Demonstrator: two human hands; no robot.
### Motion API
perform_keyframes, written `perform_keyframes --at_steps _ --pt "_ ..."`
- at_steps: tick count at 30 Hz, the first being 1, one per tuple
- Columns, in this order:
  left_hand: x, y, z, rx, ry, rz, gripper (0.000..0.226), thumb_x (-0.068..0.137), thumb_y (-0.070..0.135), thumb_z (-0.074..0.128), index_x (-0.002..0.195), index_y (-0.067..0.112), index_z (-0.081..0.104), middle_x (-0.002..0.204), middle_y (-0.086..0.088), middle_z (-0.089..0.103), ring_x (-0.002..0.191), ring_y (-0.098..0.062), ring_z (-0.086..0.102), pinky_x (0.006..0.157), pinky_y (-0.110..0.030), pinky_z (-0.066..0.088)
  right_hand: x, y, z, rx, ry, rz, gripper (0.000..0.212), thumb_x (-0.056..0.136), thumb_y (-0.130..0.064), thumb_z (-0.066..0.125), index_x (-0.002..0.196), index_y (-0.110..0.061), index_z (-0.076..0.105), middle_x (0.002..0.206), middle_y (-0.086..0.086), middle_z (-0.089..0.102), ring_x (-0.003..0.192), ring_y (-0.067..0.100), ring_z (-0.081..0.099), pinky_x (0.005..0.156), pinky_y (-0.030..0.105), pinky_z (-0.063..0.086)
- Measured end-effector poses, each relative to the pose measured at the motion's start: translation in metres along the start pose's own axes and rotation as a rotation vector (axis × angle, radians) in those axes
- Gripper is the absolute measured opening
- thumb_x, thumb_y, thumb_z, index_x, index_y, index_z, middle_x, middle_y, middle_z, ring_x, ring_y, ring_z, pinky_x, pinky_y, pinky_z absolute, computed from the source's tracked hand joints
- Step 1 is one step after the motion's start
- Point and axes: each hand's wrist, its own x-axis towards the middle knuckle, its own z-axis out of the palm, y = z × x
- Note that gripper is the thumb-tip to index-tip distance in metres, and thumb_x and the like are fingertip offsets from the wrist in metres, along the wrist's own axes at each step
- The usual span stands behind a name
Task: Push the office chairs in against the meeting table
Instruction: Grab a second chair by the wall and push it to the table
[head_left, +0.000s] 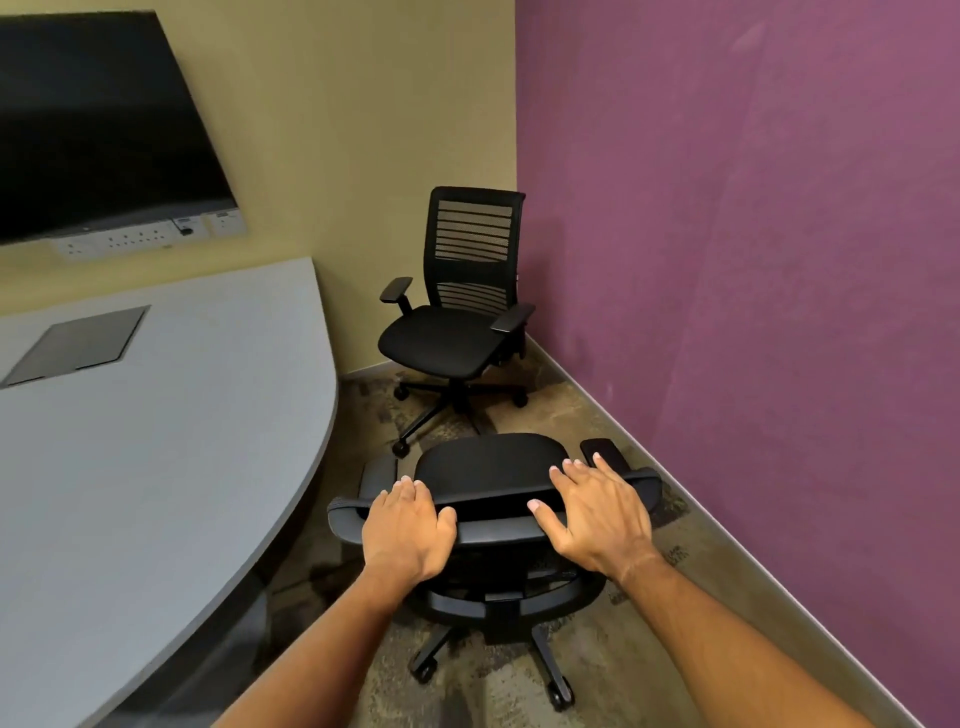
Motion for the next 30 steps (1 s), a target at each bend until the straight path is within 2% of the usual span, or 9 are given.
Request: perform_keyframes --at_steps 4,11,16,18,22,27,30 --pt "-0.006 0.024 0.002 -0.024 -0.001 -0.074 0.045 0.096 0.041 0.03 0.112 0.009 0.055 0.118 -0.008 0.057 0.111 -0.024 0.052 0.102 -0.036 0.038 0.005 0.025 -0.001 0.017 -0.004 -0.077 0.082 0.09 -0.065 0.018 0.137 -0.008 0.053 0.138 0.014 0.056 0.133 0.024 0.047 0.121 0.04 0.018" --pt "0.003 0.047 0.004 -0.046 -0.001 -0.159 0.047 0.093 0.048 0.031 0.115 0.011 0.05 0.121 -0.007 0.056 0.113 -0.021 0.051 0.105 -0.037 0.037 0.025 0.056 0.0 0.035 0.033 -0.171 0.077 0.091 -0.064 0.026 0.135 -0.007 0.055 0.137 0.014 0.057 0.131 0.024 0.049 0.121 0.04 0.02" --pt "0.014 0.053 0.005 -0.038 -0.007 -0.213 0.078 0.094 0.064 0.025 0.141 0.002 0.038 0.144 -0.015 0.045 0.135 -0.027 0.041 0.115 -0.041 0.029 0.043 0.072 0.001 0.046 0.045 -0.24 0.078 0.091 -0.064 0.024 0.135 -0.007 0.055 0.137 0.013 0.058 0.131 0.022 0.05 0.12 0.039 0.022" --pt "0.018 0.056 0.006 -0.039 -0.014 -0.239 0.083 0.095 0.065 0.022 0.145 0.001 0.033 0.149 -0.017 0.041 0.139 -0.027 0.037 0.117 -0.041 0.026 0.053 0.079 0.003 0.051 0.048 -0.271 0.076 0.091 -0.063 0.026 0.136 -0.008 0.055 0.137 0.012 0.058 0.131 0.021 0.05 0.12 0.039 0.022" --pt "0.027 0.066 0.008 -0.043 0.027 -0.287 0.068 0.095 0.059 0.027 0.132 0.004 0.045 0.135 -0.013 0.051 0.125 -0.026 0.047 0.107 -0.039 0.037 0.076 0.091 0.008 0.082 0.065 -0.331 0.071 0.092 -0.061 0.032 0.134 -0.009 0.057 0.133 0.011 0.061 0.128 0.021 0.053 0.118 0.037 0.026" --pt "0.043 0.08 0.011 -0.078 0.064 -0.395 0.049 0.092 0.051 0.032 0.11 0.01 0.051 0.113 -0.008 0.055 0.106 -0.023 0.054 0.094 -0.035 0.041 0.113 0.109 0.015 0.124 0.07 -0.426 0.068 0.092 -0.06 0.036 0.134 -0.009 0.058 0.134 0.009 0.061 0.128 0.02 0.052 0.118 0.036 0.028" --pt "0.049 0.094 0.011 -0.105 0.069 -0.464 0.046 0.092 0.048 0.034 0.109 0.008 0.051 0.113 -0.008 0.054 0.107 -0.024 0.053 0.096 -0.036 0.04 0.132 0.119 0.017 0.155 0.051 -0.487 0.068 0.093 -0.059 0.037 0.134 -0.009 0.057 0.134 0.009 0.061 0.129 0.02 0.051 0.118 0.036 0.026"
